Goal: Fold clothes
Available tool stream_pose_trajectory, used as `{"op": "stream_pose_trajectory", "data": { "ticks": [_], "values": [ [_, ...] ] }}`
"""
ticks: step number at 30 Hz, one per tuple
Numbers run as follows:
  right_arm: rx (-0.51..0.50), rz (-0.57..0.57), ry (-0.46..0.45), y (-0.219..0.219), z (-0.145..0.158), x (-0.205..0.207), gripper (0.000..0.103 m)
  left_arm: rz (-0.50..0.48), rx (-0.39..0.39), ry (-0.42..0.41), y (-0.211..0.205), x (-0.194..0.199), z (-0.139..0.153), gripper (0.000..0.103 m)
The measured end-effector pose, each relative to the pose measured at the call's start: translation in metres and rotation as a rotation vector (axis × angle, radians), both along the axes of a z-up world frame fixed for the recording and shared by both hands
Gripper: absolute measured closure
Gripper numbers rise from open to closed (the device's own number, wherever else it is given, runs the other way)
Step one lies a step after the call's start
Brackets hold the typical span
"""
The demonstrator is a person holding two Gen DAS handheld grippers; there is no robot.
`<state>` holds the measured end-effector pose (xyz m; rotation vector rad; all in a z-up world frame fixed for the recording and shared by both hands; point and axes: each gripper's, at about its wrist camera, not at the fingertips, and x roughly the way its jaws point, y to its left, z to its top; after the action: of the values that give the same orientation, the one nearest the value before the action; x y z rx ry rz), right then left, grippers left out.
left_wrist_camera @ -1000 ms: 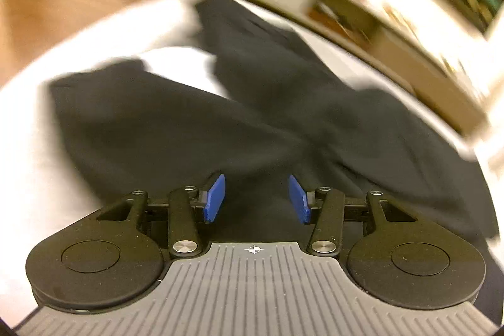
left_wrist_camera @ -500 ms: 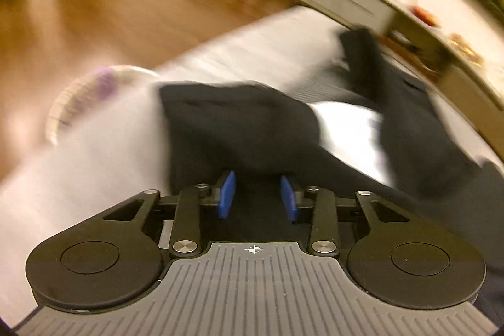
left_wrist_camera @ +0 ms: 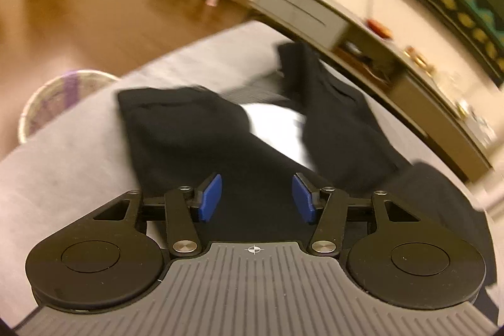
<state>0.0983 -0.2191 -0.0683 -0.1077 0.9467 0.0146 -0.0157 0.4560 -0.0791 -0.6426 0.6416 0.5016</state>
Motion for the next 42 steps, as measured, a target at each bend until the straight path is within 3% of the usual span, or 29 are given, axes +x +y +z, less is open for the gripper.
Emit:
{"op": "stream_pose_trajectory", "data": {
  "ticks": [1, 2, 4, 9, 14, 21, 26, 28, 30, 33, 35, 37, 42],
  "values": [
    [-0.005, 0.012, -0.006, 0.005, 0.000, -0.001, 0.049, -0.024, -0.003, 0.008, -0.003, 0.005, -0.001, 0.059],
    [-0.009, 0.023, -0.012, 0.011, 0.000, -0.001, 0.054, -0.044, -0.008, 0.021, -0.004, 0.013, -0.004, 0.059],
    [-0.019, 0.047, -0.025, 0.022, 0.001, -0.003, 0.098, -0.072, -0.015, 0.042, -0.011, 0.018, -0.009, 0.059],
    [-0.030, 0.035, -0.080, 0.028, 0.005, -0.003, 0.098, -0.127, -0.021, 0.073, -0.024, 0.023, -0.020, 0.059],
    [-0.030, -0.038, -0.156, 0.015, 0.013, -0.002, 0.094, -0.102, -0.020, 0.114, -0.014, 0.026, -0.033, 0.061],
    [-0.030, -0.141, -0.263, -0.003, 0.024, 0.001, 0.058, 0.017, 0.059, 0.166, 0.002, 0.014, -0.031, 0.062],
    [0.112, -0.010, -0.163, 0.018, 0.011, 0.007, 0.059, 0.059, 0.130, 0.199, 0.005, 0.013, -0.032, 0.060],
    [0.122, 0.055, -0.129, 0.028, 0.007, 0.008, 0.059, 0.088, 0.148, 0.208, 0.007, 0.011, -0.033, 0.061],
    [0.131, 0.098, -0.119, 0.035, 0.007, 0.004, 0.059, 0.116, 0.129, 0.197, 0.012, 0.004, -0.033, 0.061],
    [0.132, 0.113, -0.146, 0.034, 0.013, -0.002, 0.053, 0.181, 0.025, 0.126, 0.019, -0.015, -0.024, 0.064],
    [0.124, 0.130, -0.149, 0.039, 0.014, -0.005, 0.052, 0.196, -0.045, 0.035, 0.019, -0.035, -0.012, 0.057],
    [0.117, 0.151, -0.146, 0.046, 0.015, -0.008, 0.050, 0.189, -0.090, -0.035, 0.012, -0.056, -0.004, 0.043],
    [0.099, 0.203, -0.138, 0.062, 0.017, -0.014, 0.046, 0.189, -0.148, 0.057, 0.000, -0.056, -0.021, 0.039]
  ]
}}
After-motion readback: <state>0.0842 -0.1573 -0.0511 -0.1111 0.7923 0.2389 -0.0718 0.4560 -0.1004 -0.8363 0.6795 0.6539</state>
